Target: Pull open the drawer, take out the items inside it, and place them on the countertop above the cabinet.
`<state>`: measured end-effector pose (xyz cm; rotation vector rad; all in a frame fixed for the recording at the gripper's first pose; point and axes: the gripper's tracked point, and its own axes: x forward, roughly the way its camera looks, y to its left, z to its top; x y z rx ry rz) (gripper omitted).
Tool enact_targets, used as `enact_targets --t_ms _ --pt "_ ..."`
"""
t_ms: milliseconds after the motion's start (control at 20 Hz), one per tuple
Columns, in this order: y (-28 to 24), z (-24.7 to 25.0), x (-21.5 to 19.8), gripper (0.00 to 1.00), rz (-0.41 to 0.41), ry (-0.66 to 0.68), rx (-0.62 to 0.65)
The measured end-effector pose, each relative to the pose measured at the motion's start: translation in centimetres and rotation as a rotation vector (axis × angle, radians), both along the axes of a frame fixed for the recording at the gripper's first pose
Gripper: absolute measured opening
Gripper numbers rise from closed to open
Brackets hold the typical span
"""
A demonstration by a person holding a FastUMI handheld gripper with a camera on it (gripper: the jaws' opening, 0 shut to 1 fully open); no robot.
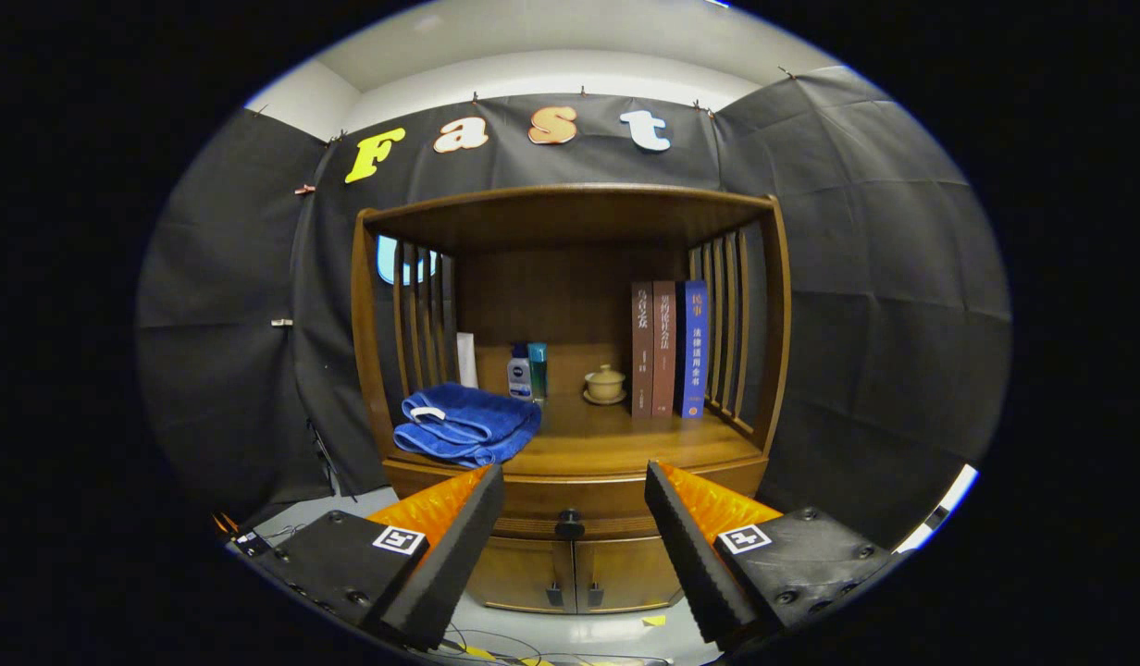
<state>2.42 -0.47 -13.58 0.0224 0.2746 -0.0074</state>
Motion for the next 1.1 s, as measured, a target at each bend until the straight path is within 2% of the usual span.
enact_targets --t_ms 500,850,1000,1100 --pt "0.6 -10.9 5.2 1.00 0.009 0.190 0.010" --pt "0.2 -18.5 9.2 1.00 -0.016 0.297 0.018" --pt "0.1 -20.5 10.5 1.00 -0.024 0.334 0.017" --pt "-0.1 -21.4 11.1 0.97 -0.031 0.348 0.007"
